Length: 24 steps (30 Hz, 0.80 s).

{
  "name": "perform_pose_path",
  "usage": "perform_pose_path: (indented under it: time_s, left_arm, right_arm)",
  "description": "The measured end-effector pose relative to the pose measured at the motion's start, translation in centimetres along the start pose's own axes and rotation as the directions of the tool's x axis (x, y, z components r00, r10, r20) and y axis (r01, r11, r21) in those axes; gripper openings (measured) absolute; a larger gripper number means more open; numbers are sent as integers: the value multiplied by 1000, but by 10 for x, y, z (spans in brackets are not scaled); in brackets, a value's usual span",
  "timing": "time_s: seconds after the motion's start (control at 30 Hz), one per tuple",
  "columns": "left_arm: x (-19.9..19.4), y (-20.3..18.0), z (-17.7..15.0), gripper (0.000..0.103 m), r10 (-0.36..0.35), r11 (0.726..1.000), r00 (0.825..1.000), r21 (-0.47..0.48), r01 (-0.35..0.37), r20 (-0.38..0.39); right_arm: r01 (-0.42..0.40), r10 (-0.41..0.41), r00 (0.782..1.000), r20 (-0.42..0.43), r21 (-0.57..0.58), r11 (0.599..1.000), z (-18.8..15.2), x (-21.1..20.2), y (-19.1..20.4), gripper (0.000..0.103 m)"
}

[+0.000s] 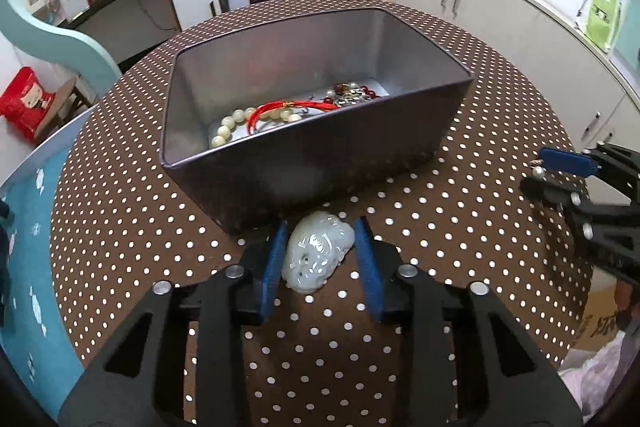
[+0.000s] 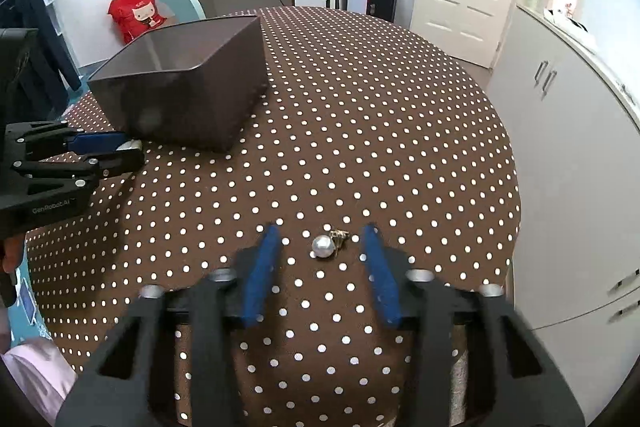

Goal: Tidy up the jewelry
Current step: 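Carry the jade pendant and pearl into the grey tray and open both grippers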

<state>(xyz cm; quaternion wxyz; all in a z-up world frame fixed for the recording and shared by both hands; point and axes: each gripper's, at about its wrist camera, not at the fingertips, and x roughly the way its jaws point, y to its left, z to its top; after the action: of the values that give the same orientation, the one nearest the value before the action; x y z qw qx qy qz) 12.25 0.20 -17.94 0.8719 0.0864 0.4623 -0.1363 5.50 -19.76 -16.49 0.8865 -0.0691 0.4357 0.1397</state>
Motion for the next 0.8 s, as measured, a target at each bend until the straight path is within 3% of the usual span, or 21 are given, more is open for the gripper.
perform_pose_path:
  time_s: [0.03,0.07,0.37,0.7,0.8]
  left_arm:
    - [0,0,0,33,-2,1000,1000,-1,2,0]
    - [0,1,0,33,-6,1000,1000,-5,6,1]
    - [-19,5,0,33,-40,999,999,-25,41,30]
    - [-82,2,19,33,-39,998,980,-46,49,195]
    - [-94,6,30,33,-13,997,972,-71,30,235]
  right_arm:
    - [0,1,1000,-3,3,1000,0,0,-2,14]
    - [-4,4,1000,-5,4,1000,0,-1,-4,11]
    - [-5,5,1000,-1,24,1000,12,-4,-9,10]
    - [-22,27,990,142,-37,999,66,-40,5,10]
    - [-62,76,979,187,-79,995,88,-47,21,10]
